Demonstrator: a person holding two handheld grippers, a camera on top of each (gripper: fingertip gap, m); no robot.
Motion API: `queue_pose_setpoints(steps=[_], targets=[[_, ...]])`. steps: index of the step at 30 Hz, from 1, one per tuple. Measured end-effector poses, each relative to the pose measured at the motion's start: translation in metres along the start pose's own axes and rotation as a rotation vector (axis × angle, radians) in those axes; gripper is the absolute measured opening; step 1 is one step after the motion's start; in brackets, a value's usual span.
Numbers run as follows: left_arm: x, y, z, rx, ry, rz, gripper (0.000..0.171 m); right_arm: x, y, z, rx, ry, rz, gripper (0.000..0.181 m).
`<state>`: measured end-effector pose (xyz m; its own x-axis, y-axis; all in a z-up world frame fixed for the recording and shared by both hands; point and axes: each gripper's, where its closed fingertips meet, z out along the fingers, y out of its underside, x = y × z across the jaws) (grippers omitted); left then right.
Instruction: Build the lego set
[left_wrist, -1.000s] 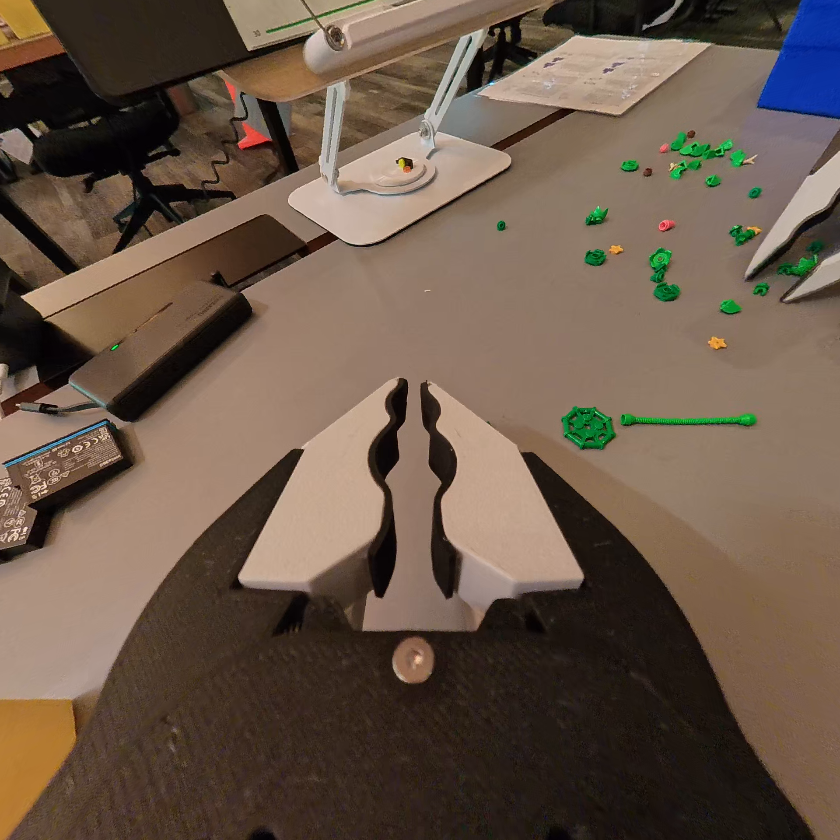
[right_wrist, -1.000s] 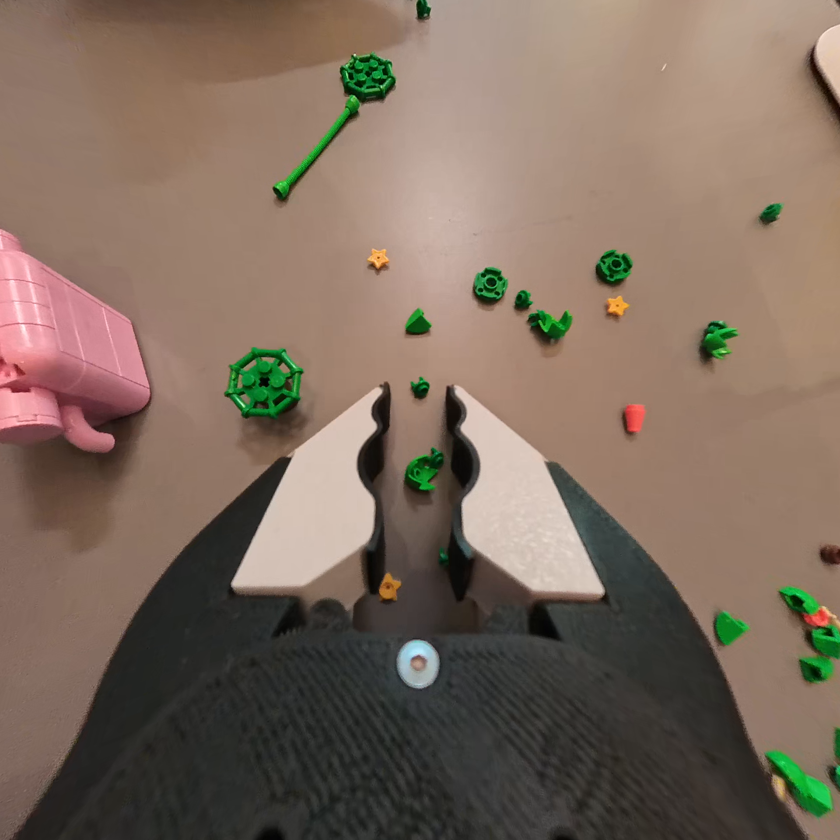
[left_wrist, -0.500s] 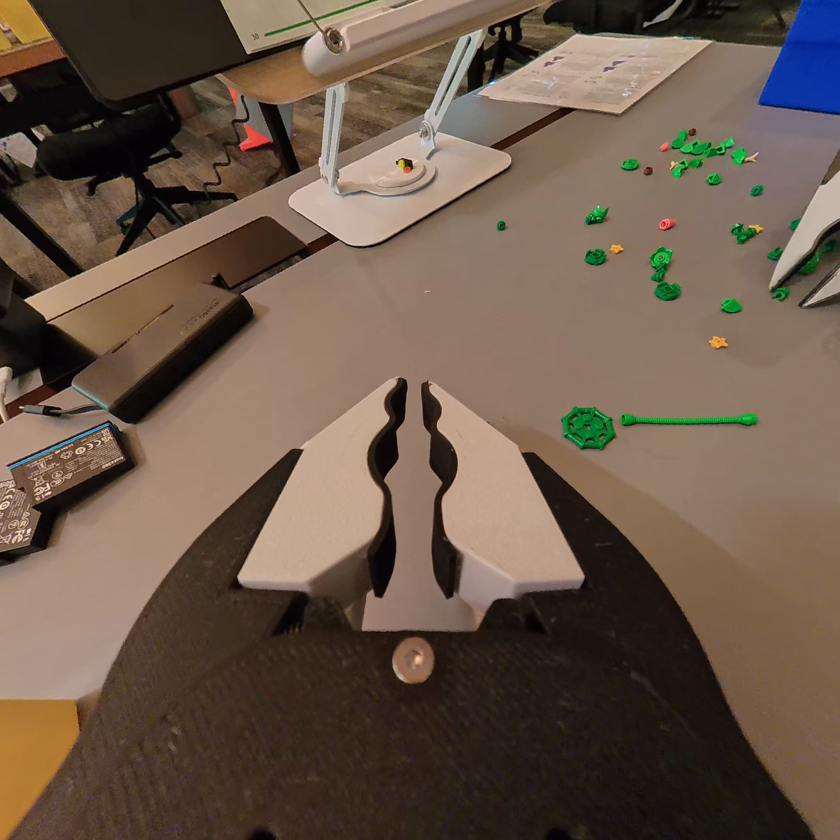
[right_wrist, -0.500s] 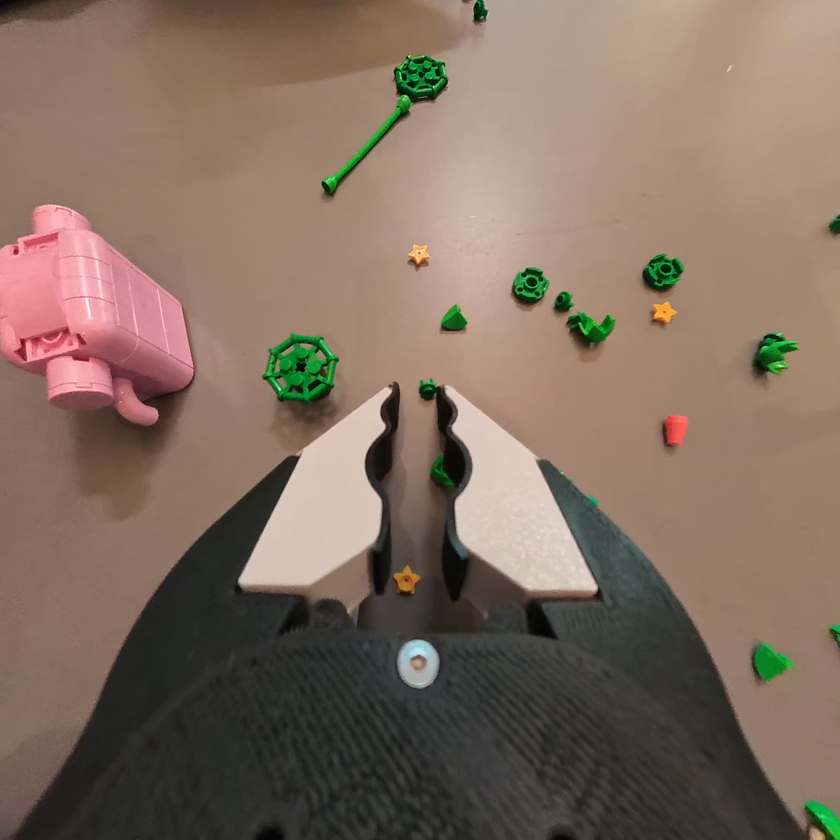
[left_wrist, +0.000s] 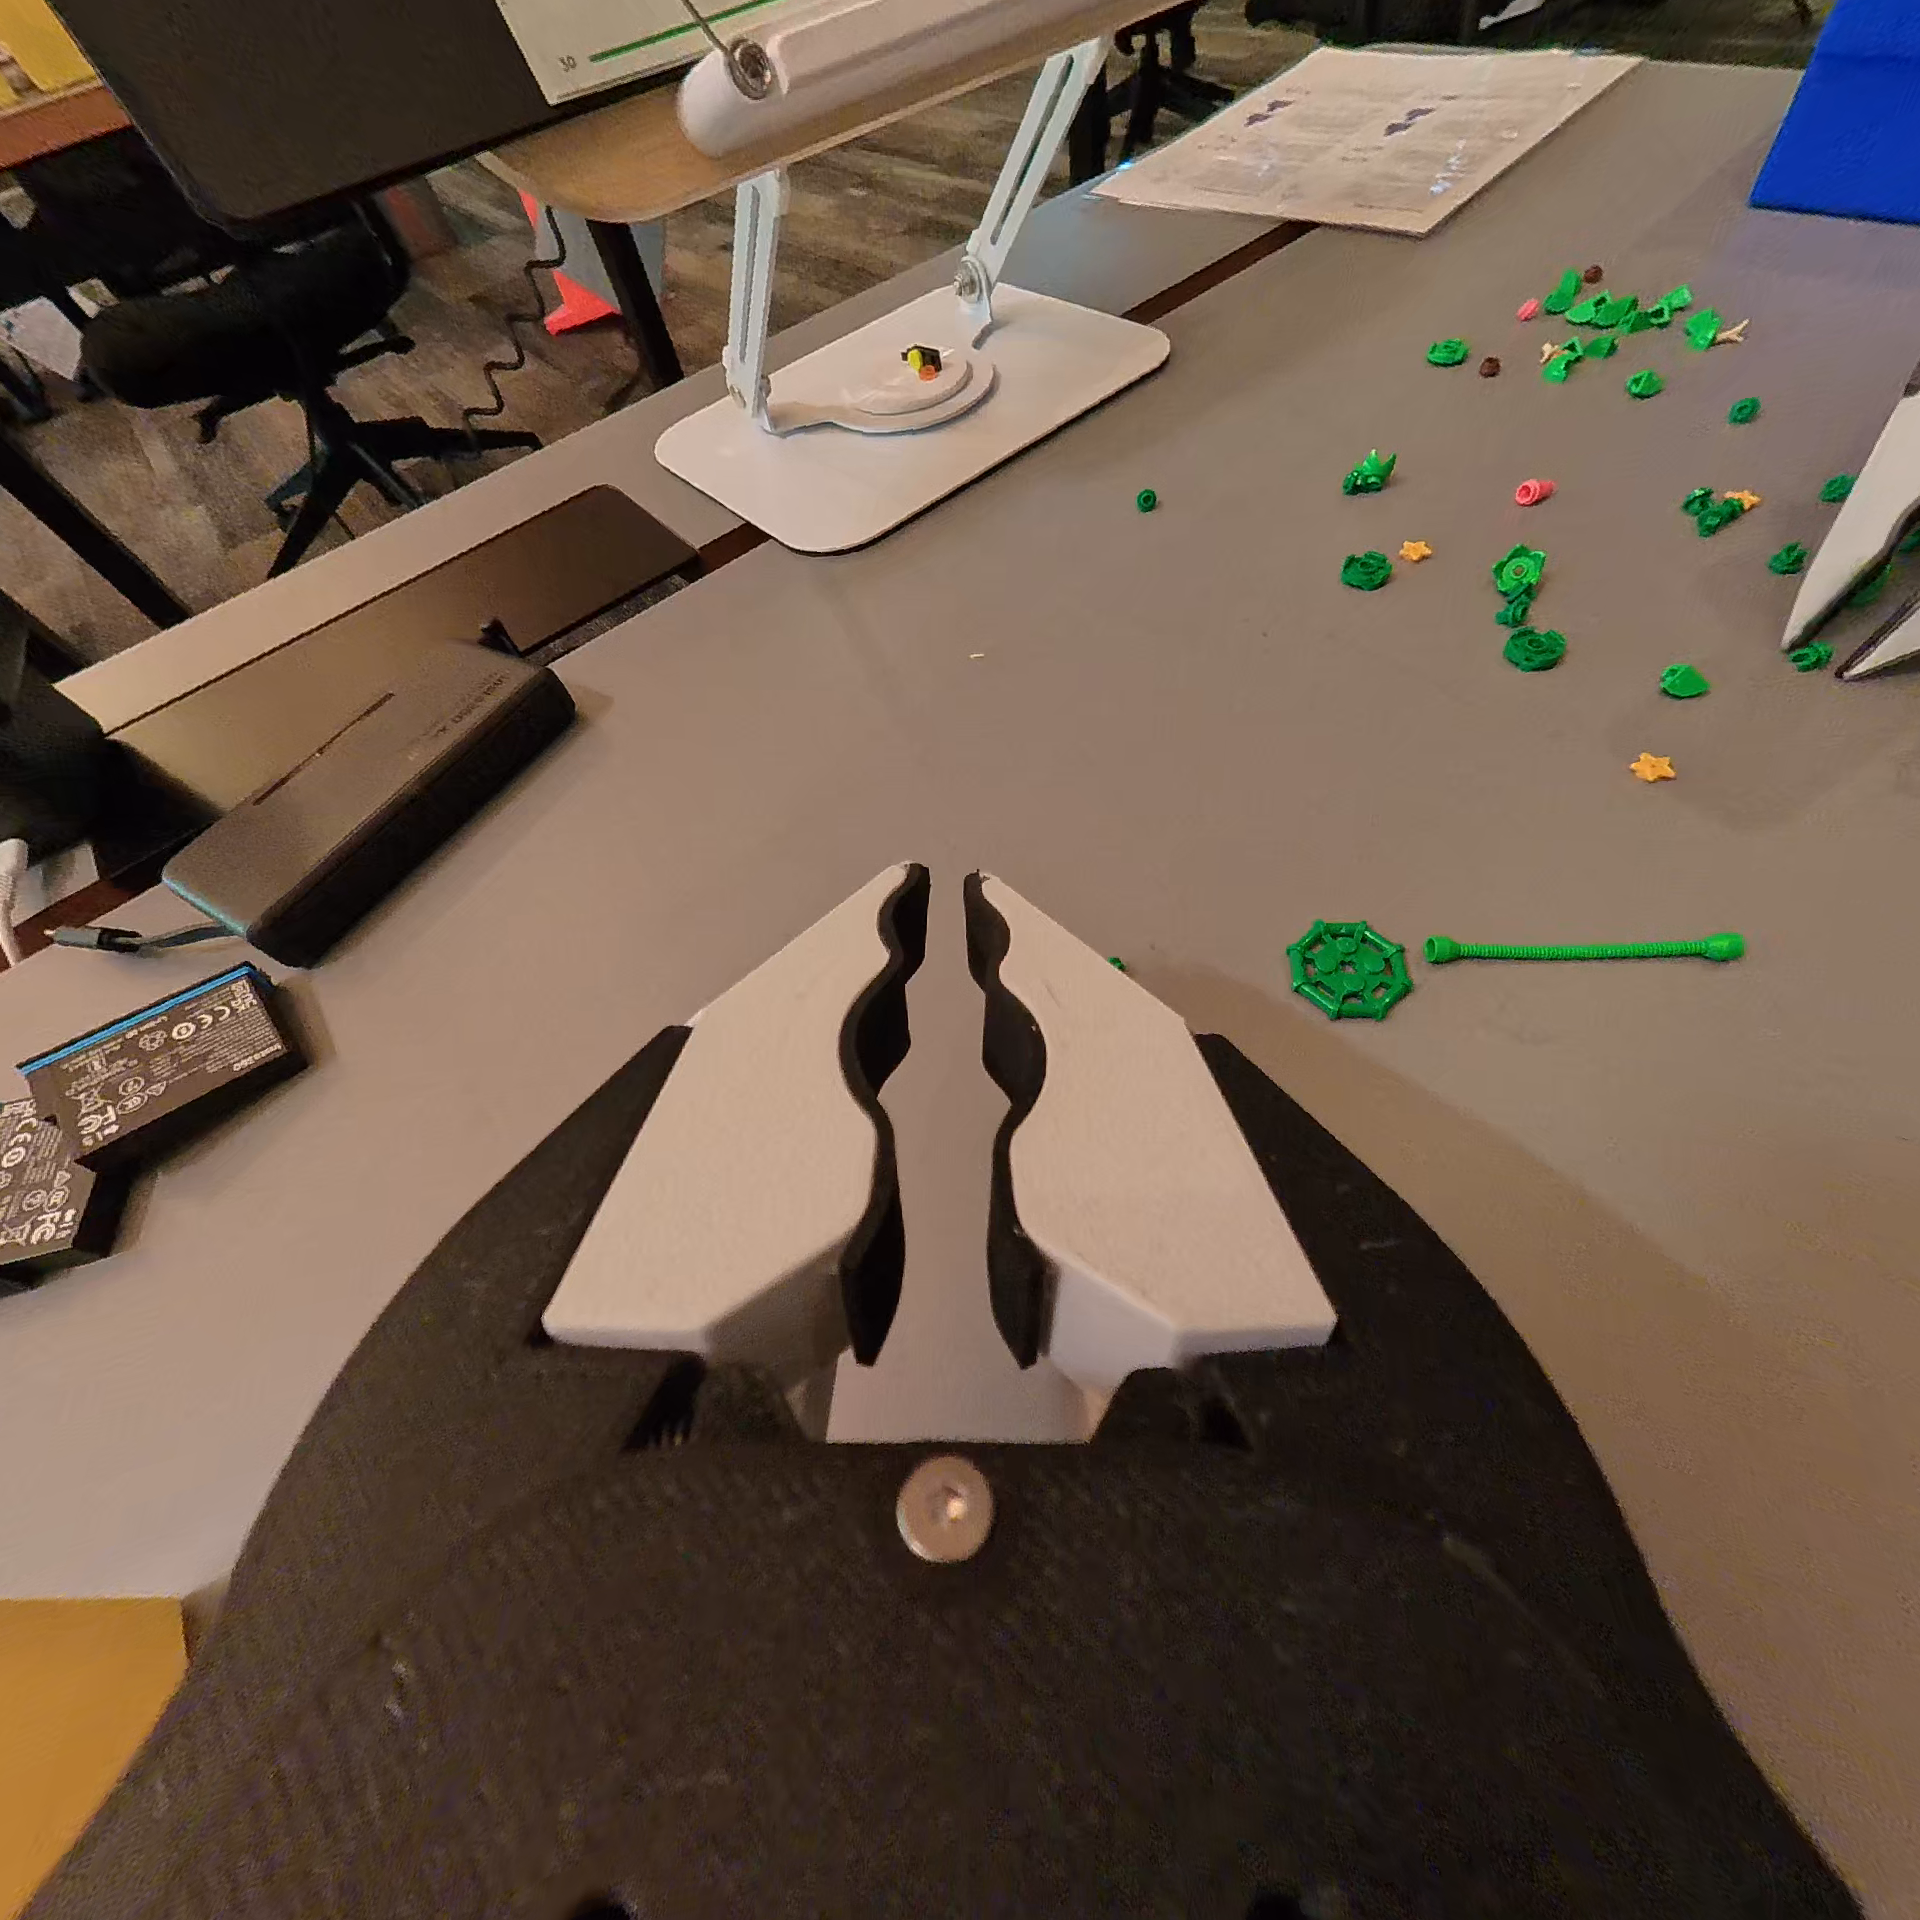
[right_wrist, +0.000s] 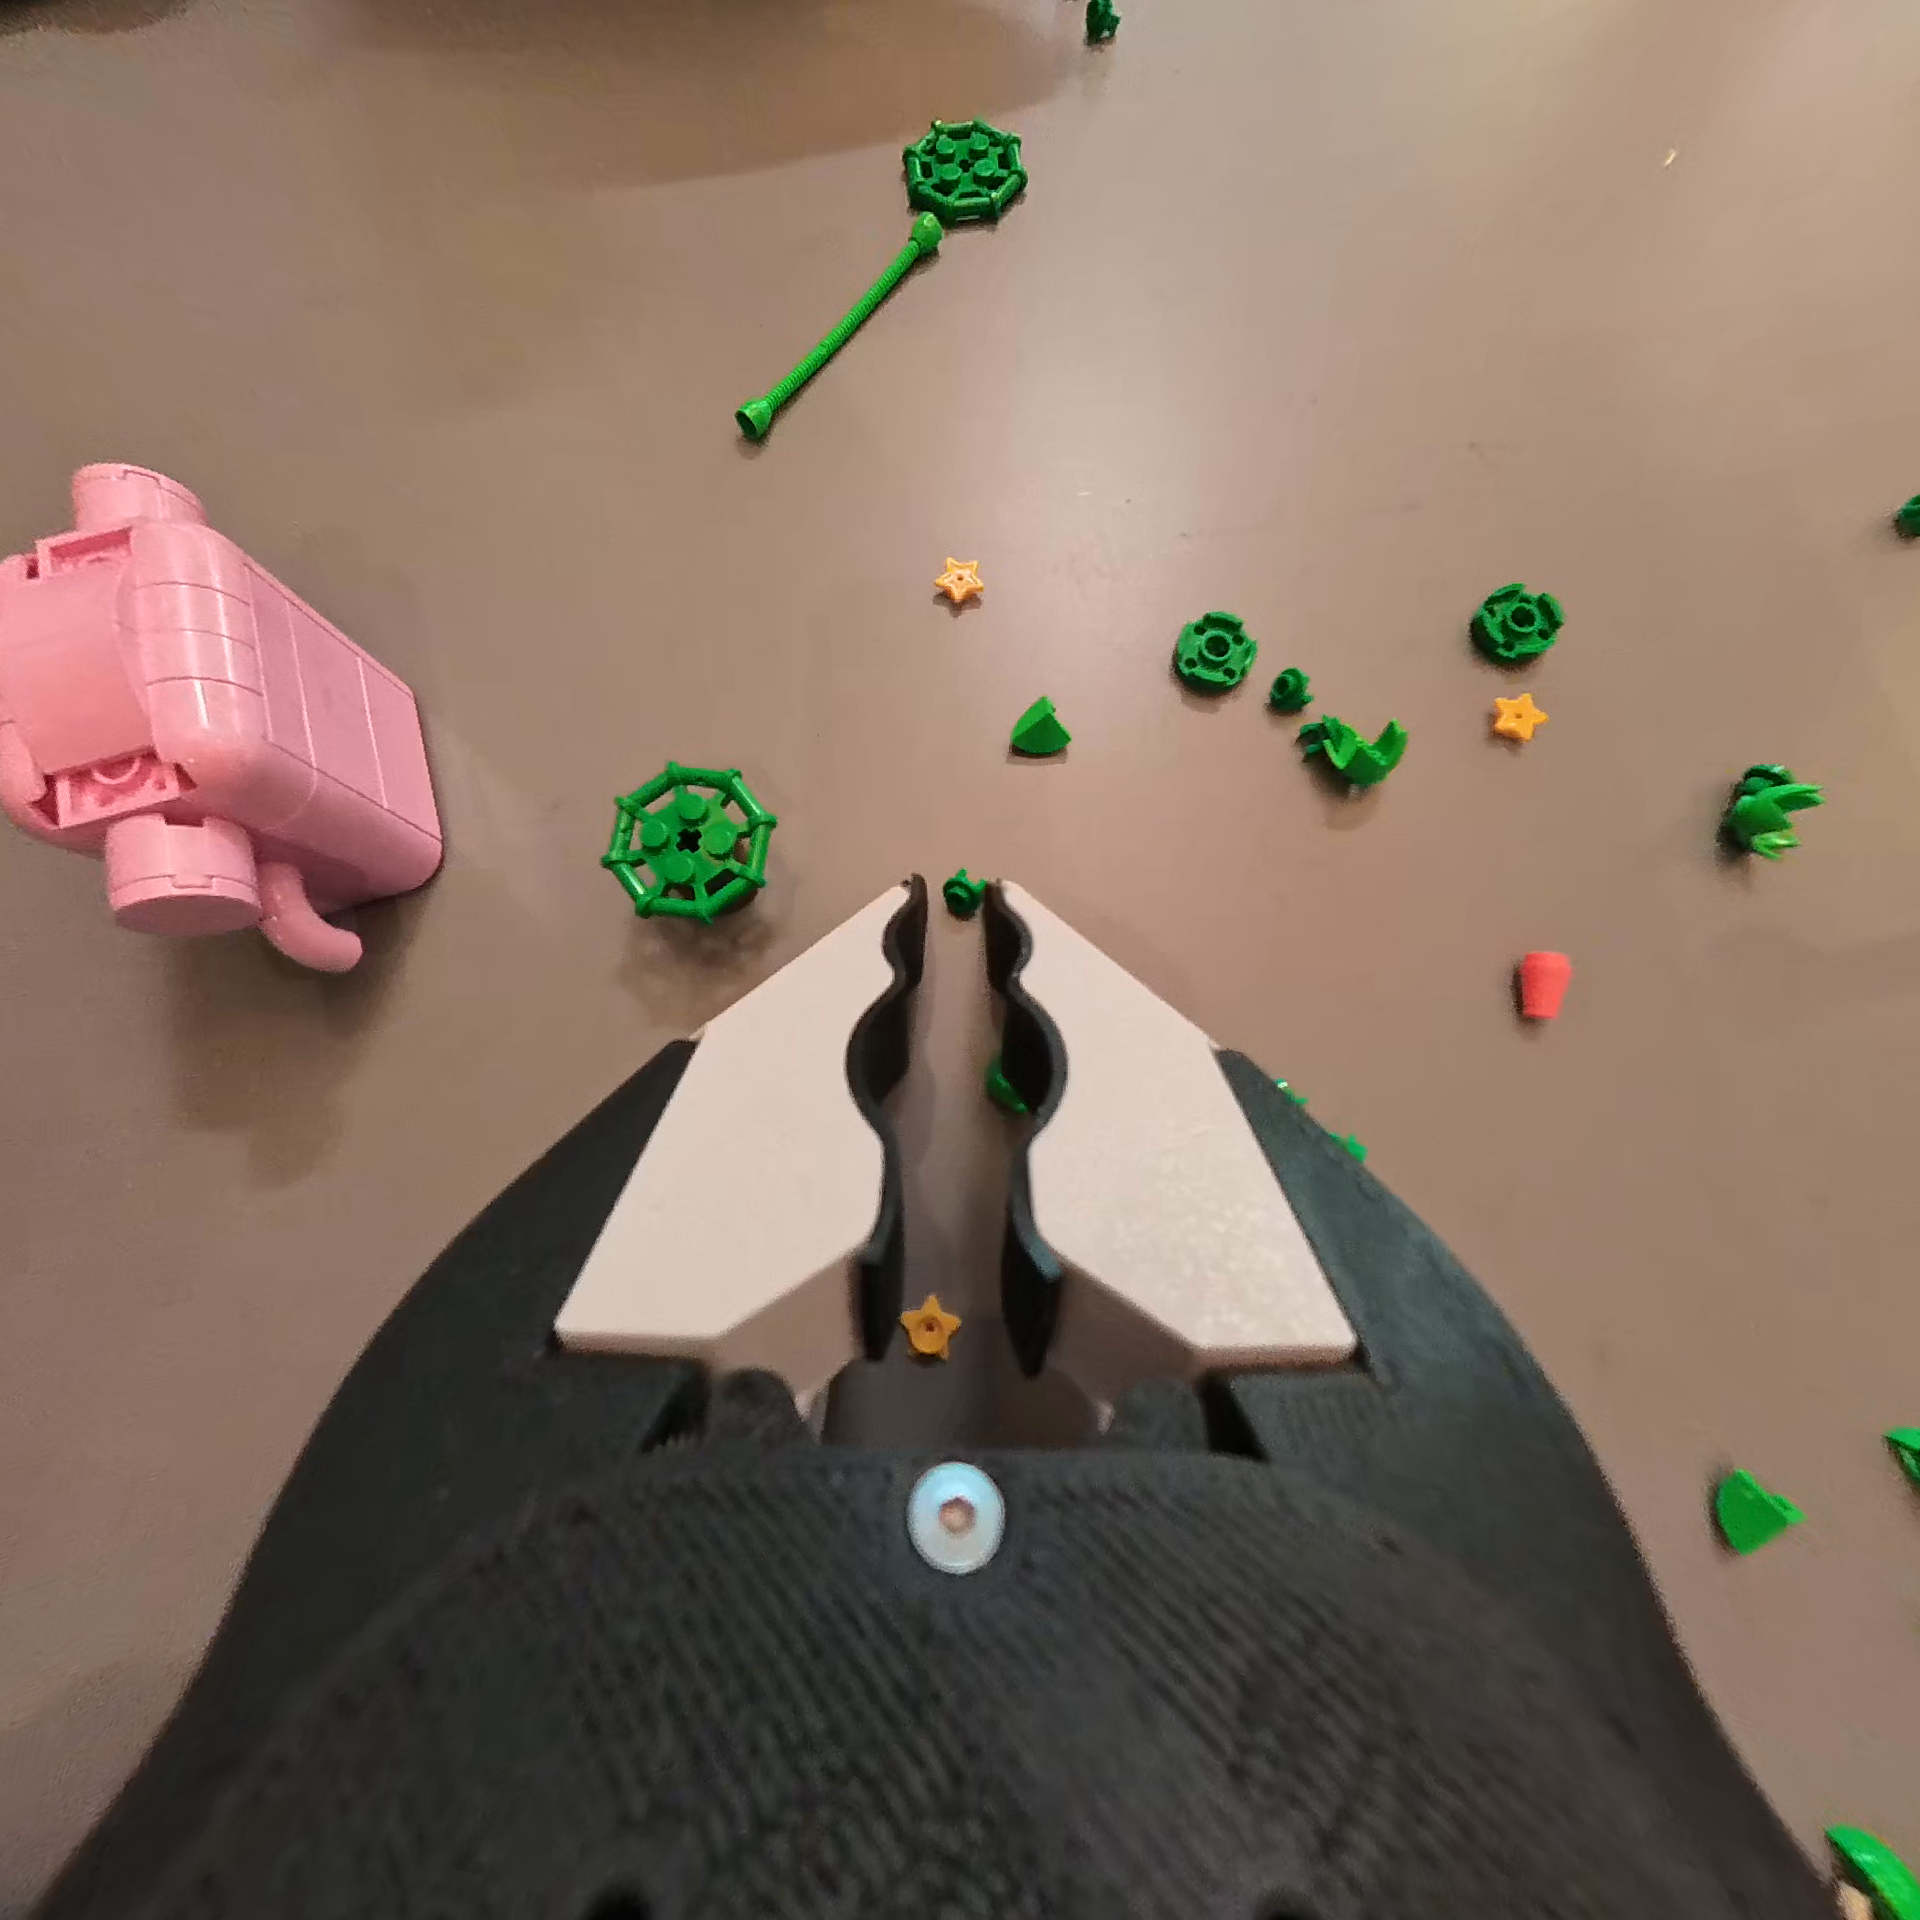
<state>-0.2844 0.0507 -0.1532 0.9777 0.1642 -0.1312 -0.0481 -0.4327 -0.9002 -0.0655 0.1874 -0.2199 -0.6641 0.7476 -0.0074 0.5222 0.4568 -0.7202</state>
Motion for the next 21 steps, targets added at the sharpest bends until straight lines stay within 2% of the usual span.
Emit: queue_pose_setpoints(steps=[7,10,14,16,21], targets=[[0.0,0.001,0.0,-0.004,-0.001,0.004,0.003,0.0,-0.001,0.0,0.0,0.007,-0.01,0.005],[-0.001,0.0,0.0,0.0,-0.004,0.0,0.003,0.001,-0.012,-0.003,0.053,0.014,-0.002,0.005],[-0.005,0.002,0.0,-0.001,-0.015,-0.022,0.003,0.005,-0.058,-0.006,0.238,0.001,0.086,0.005],[-0.008,0.002,-0.001,0.005,-0.024,-0.028,0.003,0.008,-0.084,0.0,0.276,0.005,0.098,0.005],[-0.011,-0.002,-0.006,0.031,-0.033,-0.038,0.003,0.021,-0.129,0.048,0.163,0.067,0.053,0.005]])
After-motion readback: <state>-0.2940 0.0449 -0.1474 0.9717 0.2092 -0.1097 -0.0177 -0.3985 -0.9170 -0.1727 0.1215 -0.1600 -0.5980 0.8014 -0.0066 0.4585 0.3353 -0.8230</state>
